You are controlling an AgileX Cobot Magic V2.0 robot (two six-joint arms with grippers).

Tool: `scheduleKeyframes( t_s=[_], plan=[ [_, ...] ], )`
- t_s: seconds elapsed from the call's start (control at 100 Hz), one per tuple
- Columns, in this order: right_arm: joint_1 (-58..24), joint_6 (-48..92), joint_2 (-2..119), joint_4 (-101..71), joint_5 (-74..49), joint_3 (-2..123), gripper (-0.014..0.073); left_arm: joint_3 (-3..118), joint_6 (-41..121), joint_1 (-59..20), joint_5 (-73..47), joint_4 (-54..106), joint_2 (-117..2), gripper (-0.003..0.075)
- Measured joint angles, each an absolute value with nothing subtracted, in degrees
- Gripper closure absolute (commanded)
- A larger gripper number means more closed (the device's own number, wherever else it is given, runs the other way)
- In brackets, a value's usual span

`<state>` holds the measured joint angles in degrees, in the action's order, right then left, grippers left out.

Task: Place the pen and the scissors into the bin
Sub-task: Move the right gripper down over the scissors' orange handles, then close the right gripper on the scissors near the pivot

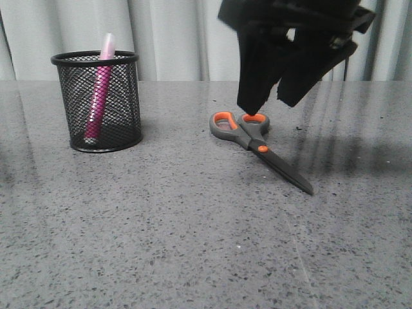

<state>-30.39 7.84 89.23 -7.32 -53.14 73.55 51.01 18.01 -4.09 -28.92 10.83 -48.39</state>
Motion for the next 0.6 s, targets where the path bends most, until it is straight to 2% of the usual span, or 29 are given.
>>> scheduleKeyframes(
  t_s=[0.6],
  plan=[
    [-31.60,3.68,96.68,0.54,-48.54,74.68,0.0204,51.01,18.01,-4.09,-27.71,10.92,-48.39,0.0344]
  ],
)
